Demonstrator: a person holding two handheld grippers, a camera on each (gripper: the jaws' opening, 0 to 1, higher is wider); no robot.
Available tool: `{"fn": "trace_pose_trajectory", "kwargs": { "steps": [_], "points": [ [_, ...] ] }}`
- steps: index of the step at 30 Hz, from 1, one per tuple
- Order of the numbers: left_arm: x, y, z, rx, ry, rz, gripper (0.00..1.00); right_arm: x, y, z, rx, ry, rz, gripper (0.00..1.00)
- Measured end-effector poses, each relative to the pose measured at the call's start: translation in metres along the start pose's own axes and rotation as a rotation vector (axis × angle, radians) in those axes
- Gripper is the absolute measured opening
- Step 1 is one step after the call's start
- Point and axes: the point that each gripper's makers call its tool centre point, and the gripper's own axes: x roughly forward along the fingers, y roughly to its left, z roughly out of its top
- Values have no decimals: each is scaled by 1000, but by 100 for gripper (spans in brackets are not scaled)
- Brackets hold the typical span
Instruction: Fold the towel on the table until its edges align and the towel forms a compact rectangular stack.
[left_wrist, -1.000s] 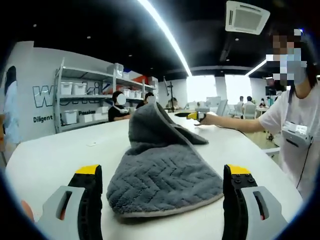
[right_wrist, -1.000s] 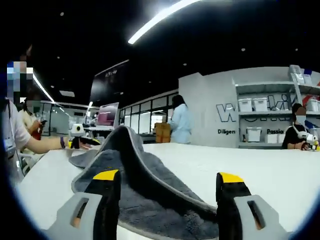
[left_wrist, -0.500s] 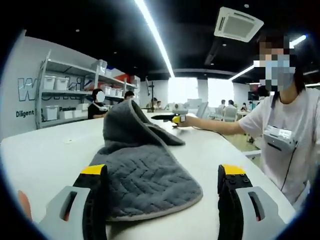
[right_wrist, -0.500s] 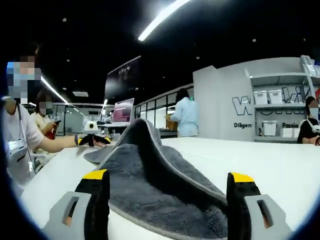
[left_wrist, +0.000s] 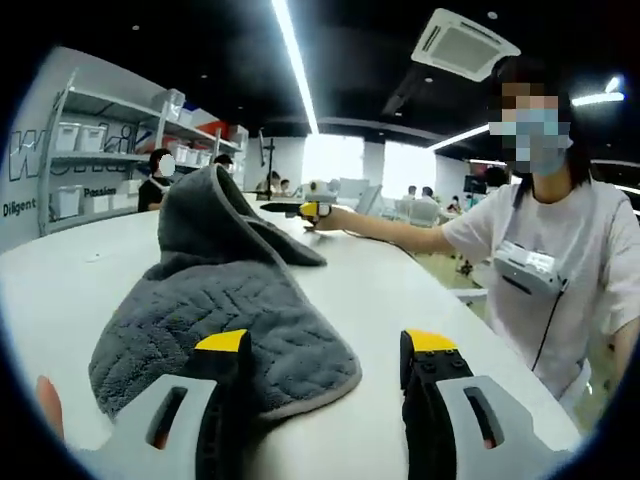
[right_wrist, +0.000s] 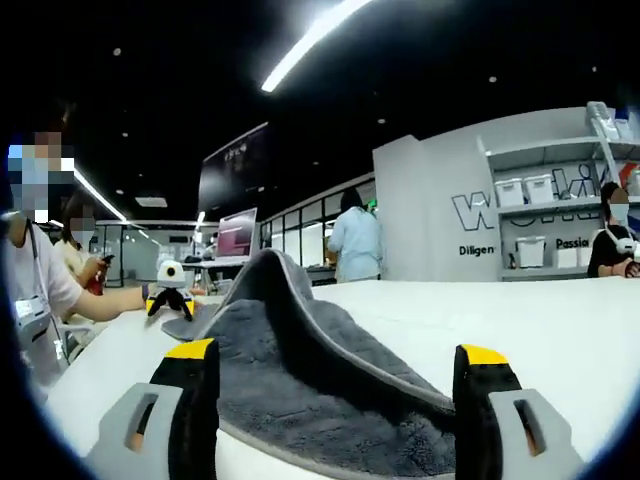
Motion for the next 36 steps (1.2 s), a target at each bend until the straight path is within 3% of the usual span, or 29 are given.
{"fn": "trace_pose_trajectory", "kwargs": {
  "steps": [6, 15, 22, 36],
  "points": [
    [5, -9, -5, 37, 30, -36, 39, 0, 5, -1, 2, 0, -3, 99],
    [2, 1, -12, 81, 78, -23, 31, -1, 0, 1, 17, -8, -16, 99],
    [1, 7, -13, 112, 85, -8, 26, 2, 17, -6, 2, 9, -15, 98],
    [-2, 11, -13, 112, 110, 24, 9, 2, 0, -8, -5, 28, -16, 97]
  ]
}}
